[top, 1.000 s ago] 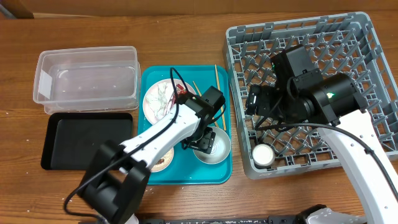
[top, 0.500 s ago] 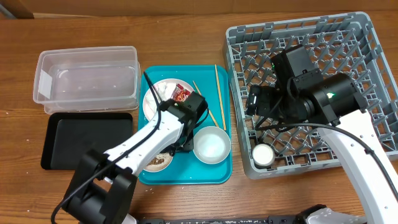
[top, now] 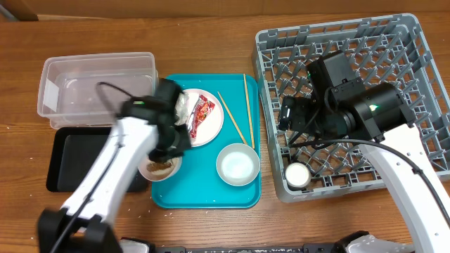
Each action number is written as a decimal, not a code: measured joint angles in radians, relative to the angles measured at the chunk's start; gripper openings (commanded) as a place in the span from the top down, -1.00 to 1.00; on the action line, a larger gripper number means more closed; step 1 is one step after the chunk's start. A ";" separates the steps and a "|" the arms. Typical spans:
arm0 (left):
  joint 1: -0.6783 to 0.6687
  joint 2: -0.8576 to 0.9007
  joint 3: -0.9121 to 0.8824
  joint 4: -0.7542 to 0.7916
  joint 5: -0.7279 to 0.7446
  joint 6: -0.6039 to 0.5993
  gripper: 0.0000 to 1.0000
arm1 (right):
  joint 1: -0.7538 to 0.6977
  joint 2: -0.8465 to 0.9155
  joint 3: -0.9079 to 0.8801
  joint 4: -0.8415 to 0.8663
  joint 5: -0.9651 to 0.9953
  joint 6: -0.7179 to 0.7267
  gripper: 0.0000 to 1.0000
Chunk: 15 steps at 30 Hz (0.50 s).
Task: Sort waste into correct bins and load items into the dishwasher
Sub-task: 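Grasp the small pink bowl of rice with the left gripper, then tip the bowl over the black tray to dump the rice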
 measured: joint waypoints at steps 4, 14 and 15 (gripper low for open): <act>0.379 -0.036 0.003 -0.042 0.288 0.227 0.92 | 0.000 0.000 0.000 -0.001 0.000 0.000 -0.83; 0.912 0.301 0.008 -0.229 0.897 0.731 0.92 | 0.000 0.000 0.000 0.000 0.000 0.000 -0.83; 0.925 0.335 0.008 -0.249 0.936 0.756 0.92 | 0.000 0.000 0.000 0.000 0.000 0.000 -0.83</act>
